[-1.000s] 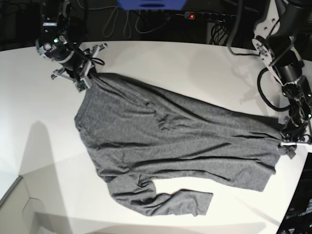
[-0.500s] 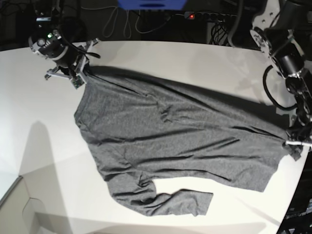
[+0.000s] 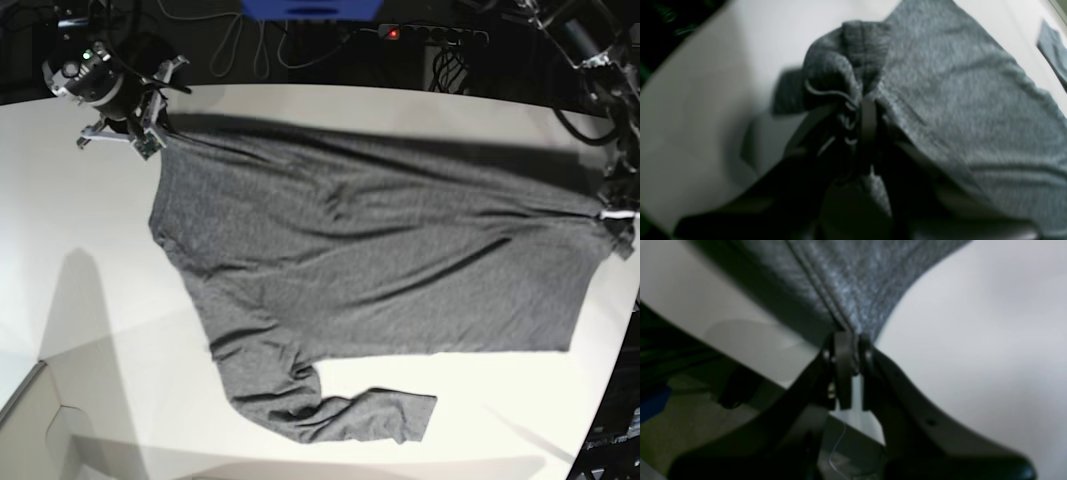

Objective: Layout the t-shirt on the table in an organized manner, then fold the t-shirt properly
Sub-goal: 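Hold the collar edge taut between both grippers, lifting it slightly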

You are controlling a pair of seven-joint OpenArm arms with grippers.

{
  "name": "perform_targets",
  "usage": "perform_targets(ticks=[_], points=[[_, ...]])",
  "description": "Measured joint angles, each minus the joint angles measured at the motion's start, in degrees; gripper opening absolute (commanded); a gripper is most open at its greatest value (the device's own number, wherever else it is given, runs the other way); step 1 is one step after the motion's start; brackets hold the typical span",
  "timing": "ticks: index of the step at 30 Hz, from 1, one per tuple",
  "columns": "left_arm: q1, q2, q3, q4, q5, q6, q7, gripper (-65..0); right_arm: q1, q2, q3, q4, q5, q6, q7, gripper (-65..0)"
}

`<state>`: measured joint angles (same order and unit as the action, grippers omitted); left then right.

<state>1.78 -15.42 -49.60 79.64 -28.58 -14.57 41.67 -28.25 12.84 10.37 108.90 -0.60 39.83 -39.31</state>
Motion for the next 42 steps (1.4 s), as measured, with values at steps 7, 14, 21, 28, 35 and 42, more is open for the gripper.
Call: perform_targets(ticks=[7,14,21,28,35,42], points=[[2.69,0.09,-4.17,0.42,-0.37,-0.24,3.06,-65.0,-2.36,0.28,0.00,0.00,0.35,0.00,0.46,-65.0],[5.51,2.10,-4.50,2.75,-0.57,-0.31,2.64,-65.0,-4.04,0.35,0.00,0.00,0.17,0.00,0.00,-65.0],[6.45,4.00,-4.68,2.54,-0.04,-0.04,2.64,-65.0,-5.27,0.37,0.02,0.00,-0.02,0.00,0.07,-65.0],[6.49,3.85,-4.68,2.14,-0.02,-0.04,2.49,-64.6,-5.14,0.33,0.02,0.00,-0.02,0.00,0.15,-65.0],[7.21,3.85,-4.68,2.12,-0.02,-0.07,2.49,-64.5,-5.14,0.31,0.02,0.00,-0.02,-0.02,0.15,-54.1],[7.13,3.85,-4.68,2.34,-0.09,-0.09,2.49,-56.5,-5.11,-1.38,3.08,2.12,-0.26,-0.02,-0.09,-41.8]])
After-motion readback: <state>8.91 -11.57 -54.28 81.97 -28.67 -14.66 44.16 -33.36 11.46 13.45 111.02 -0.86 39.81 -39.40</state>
